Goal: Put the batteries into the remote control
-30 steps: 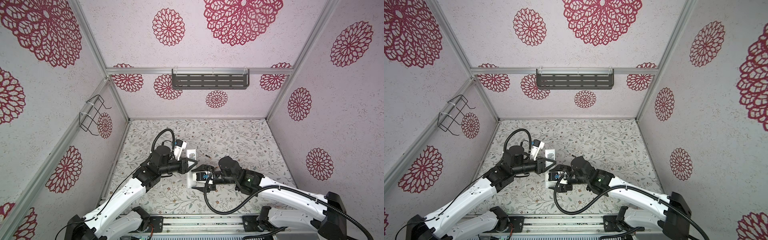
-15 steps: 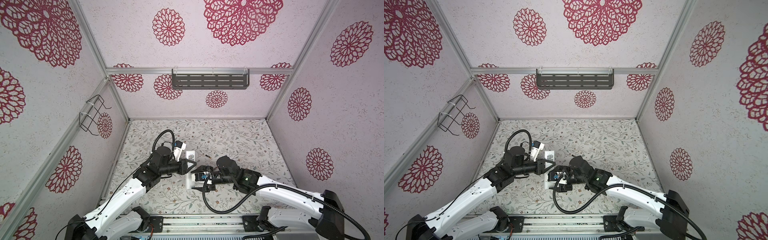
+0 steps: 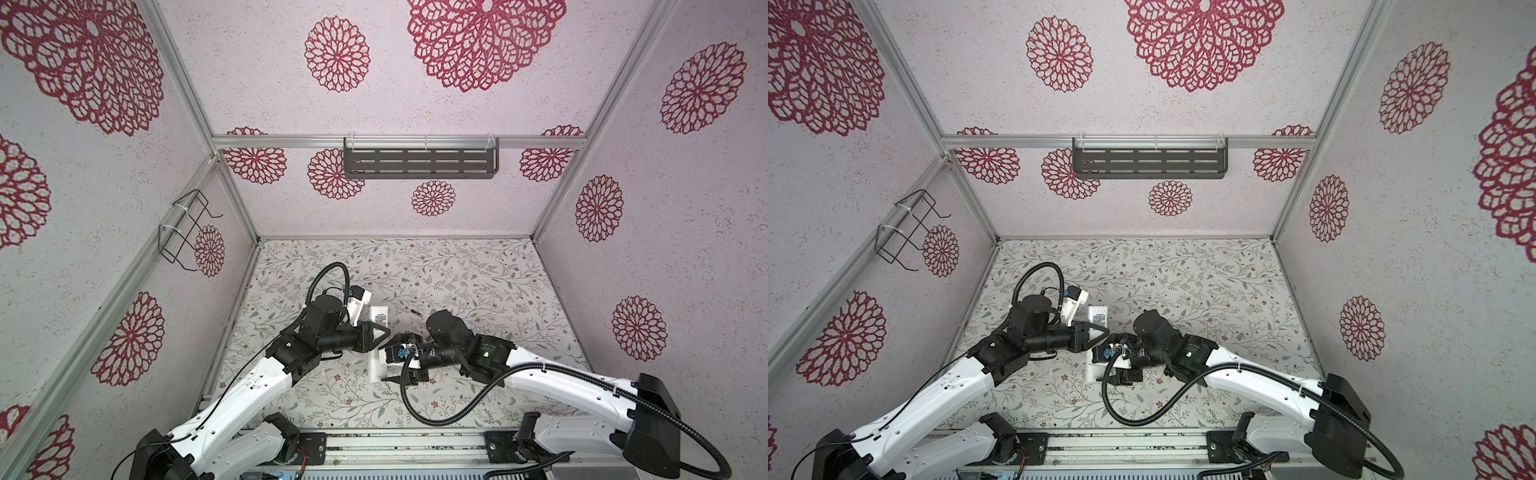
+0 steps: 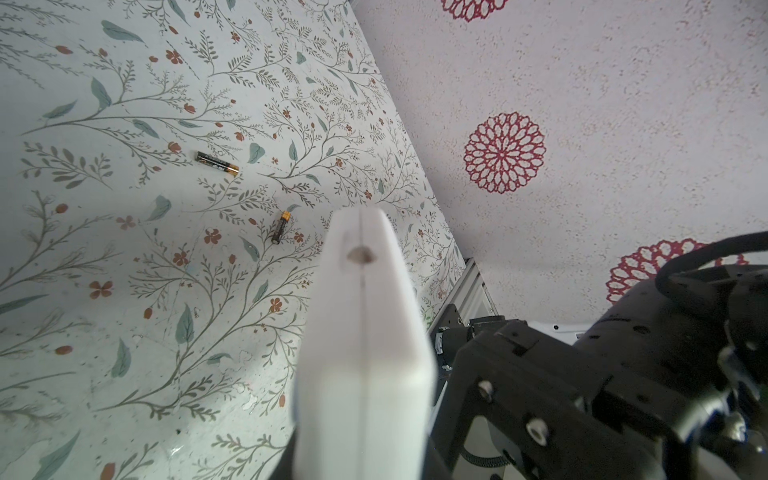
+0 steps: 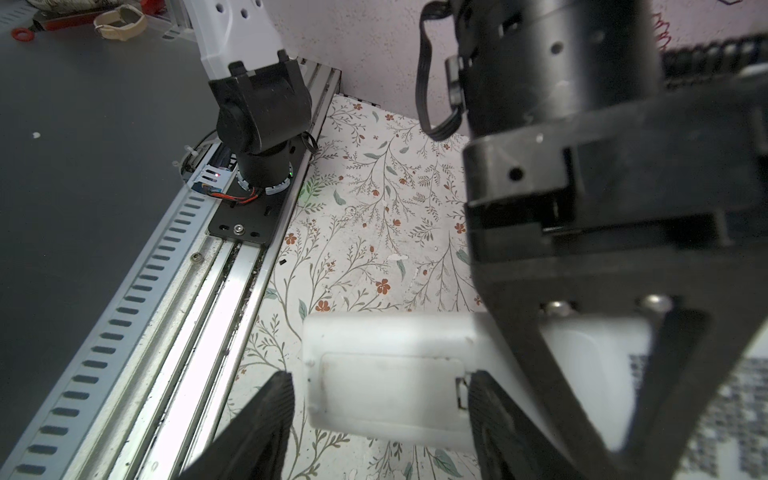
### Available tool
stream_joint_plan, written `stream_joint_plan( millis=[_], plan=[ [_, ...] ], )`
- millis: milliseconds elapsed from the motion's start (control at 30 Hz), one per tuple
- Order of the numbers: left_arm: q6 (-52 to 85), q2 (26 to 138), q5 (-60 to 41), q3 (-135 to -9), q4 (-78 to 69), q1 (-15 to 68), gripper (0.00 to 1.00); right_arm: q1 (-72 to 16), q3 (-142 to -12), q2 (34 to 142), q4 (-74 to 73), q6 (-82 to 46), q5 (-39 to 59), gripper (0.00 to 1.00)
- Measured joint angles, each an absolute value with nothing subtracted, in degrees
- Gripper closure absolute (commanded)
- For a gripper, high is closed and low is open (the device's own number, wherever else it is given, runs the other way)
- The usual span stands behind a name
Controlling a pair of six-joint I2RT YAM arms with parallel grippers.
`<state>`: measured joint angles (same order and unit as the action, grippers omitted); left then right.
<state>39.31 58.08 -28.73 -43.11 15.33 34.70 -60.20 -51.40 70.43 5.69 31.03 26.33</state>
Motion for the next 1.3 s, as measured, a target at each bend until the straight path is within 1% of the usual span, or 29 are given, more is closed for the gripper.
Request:
stream_joint_plan(
  millis=[833, 1133, 1300],
  plan=[
    [39.05, 58.06, -31.03, -43.11, 17.45, 34.98, 0.99, -60.03, -56.77, 72.31, 15.31, 32.62, 30.48, 0.4],
    [39.03, 58.02, -32.1, -43.11, 17.63, 35.33, 0.99, -59.96, -57.45, 72.14, 16.82, 33.01, 31.4, 0.45],
    [39.0, 57.87, -32.36, -43.11, 17.56, 35.38, 0.99, -59.83, -57.56, 71.31, 17.52, 32.99, 31.9, 0.46]
  ],
)
